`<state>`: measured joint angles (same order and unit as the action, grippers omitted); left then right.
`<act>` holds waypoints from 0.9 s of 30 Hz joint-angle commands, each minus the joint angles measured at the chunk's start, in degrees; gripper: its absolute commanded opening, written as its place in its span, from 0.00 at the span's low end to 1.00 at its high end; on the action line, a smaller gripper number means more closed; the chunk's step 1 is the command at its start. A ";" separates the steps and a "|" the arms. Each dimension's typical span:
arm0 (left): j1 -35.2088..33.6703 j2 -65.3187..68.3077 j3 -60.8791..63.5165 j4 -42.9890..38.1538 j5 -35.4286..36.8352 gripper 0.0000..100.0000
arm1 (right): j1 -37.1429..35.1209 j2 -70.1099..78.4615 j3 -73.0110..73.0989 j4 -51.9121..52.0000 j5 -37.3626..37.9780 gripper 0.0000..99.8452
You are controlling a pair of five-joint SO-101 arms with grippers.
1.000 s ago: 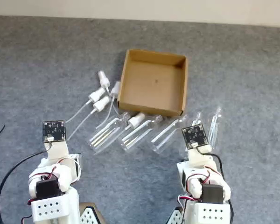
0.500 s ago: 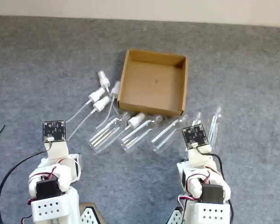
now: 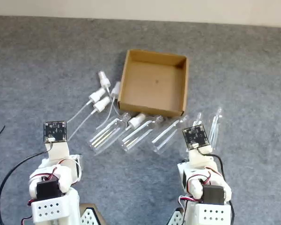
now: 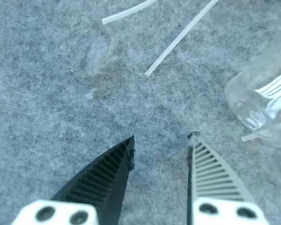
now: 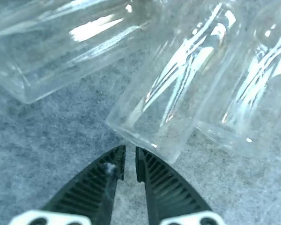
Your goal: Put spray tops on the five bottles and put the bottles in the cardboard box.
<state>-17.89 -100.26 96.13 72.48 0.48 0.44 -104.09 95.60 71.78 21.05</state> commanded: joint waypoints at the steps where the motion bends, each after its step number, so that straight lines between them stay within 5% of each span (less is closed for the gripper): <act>1: 1.01 -0.04 1.10 0.26 0.26 0.17 | 0.31 -0.48 7.08 0.04 0.70 0.01; 6: 0.92 -0.04 1.10 0.18 -0.26 0.17 | 0.66 -0.48 6.99 -3.38 0.70 0.01; 19: 1.01 0.04 1.10 0.18 -26.29 0.17 | 5.14 1.19 -11.12 -6.29 -2.90 0.01; 27: 1.01 0.04 1.10 0.35 -28.48 0.17 | 8.48 32.84 -36.26 -6.29 -3.60 0.22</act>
<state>-17.89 -100.26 96.13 72.48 -27.38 6.07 -86.33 71.78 66.68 18.15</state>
